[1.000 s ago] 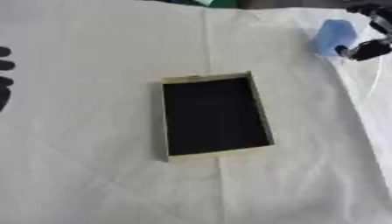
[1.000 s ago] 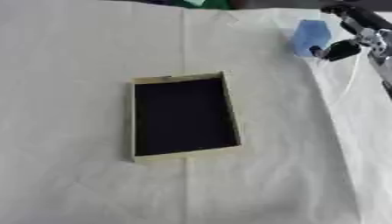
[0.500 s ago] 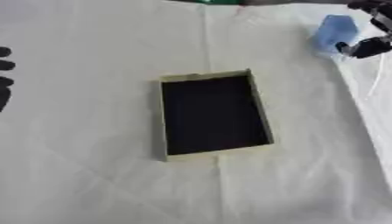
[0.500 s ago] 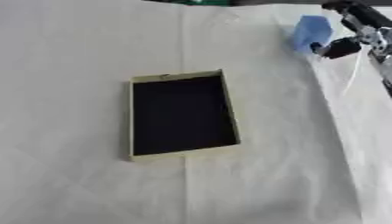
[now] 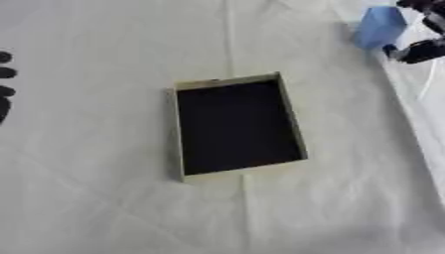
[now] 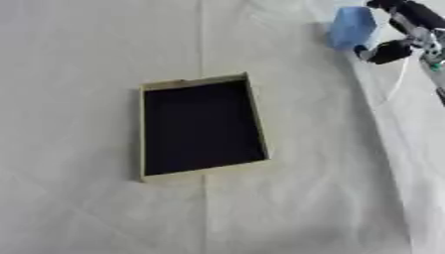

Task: Pick up objects on the table and place them in the box.

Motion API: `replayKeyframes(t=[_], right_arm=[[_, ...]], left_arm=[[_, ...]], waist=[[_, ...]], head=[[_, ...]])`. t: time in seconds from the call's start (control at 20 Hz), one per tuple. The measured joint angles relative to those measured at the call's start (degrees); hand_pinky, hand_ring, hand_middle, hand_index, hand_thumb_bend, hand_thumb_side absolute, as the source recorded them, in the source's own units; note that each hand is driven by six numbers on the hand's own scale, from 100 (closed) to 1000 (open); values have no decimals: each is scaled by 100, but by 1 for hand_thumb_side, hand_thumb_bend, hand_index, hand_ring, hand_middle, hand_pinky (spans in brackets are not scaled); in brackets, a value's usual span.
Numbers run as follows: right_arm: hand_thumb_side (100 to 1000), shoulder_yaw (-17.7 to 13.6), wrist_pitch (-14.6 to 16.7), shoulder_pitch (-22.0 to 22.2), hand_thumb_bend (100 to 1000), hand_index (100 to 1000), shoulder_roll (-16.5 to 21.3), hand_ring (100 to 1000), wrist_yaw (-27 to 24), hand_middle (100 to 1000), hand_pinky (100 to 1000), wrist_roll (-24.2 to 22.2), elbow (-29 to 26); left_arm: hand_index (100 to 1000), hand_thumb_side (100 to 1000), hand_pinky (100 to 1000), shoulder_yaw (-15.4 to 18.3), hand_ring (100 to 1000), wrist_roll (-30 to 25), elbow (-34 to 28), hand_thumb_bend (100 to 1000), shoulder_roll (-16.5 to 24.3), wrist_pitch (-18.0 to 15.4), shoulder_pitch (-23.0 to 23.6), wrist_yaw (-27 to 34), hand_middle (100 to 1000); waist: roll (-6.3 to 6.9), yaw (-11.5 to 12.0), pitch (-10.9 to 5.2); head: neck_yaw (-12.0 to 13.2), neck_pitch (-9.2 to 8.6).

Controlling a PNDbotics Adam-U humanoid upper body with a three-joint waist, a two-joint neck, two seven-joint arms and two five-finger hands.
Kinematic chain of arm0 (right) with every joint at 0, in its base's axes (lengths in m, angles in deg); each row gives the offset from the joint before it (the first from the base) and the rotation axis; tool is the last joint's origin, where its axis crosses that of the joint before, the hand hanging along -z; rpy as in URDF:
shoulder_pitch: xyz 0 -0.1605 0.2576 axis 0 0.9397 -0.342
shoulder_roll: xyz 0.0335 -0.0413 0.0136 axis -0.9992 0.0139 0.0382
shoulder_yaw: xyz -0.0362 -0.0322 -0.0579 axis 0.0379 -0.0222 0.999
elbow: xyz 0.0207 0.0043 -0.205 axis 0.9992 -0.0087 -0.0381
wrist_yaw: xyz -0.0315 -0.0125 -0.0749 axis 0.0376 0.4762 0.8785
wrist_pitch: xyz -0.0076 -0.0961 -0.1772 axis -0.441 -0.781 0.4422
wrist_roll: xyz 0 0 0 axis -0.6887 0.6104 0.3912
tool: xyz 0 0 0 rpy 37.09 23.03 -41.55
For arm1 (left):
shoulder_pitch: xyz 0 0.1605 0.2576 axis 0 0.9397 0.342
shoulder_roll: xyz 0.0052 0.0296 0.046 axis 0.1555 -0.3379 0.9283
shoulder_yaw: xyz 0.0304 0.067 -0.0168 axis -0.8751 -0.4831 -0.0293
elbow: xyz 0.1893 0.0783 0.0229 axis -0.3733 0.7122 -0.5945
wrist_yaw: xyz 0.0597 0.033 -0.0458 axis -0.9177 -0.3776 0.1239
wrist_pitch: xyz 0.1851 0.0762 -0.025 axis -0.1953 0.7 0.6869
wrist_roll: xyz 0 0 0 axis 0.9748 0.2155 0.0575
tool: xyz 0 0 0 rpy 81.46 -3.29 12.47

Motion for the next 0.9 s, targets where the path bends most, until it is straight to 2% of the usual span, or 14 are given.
replayKeyframes(t=[0.35, 0.6, 0.9], right_arm=[[167, -30, -34, -2, 267, 904, 2, 913, -16, 776, 907, 260, -2], [180, -27, -33, -25, 266, 892, 2, 906, 8, 763, 900, 459, -56], [193, 12, -3, -89, 285, 902, 1, 906, 20, 768, 899, 484, -113]], left_arm=[[903, 715, 697, 0, 776, -36, -27, 597, 0, 3, 0, 3, 771], [903, 715, 697, 0, 775, -42, -27, 597, 0, 0, 0, 4, 770], [902, 715, 697, -1, 771, -45, -27, 597, 0, -1, 0, 4, 769]], waist=[[19, -25, 1], [14, -30, 0], [13, -36, -5]], head=[[-6, 0], [-17, 1], [-20, 25]])
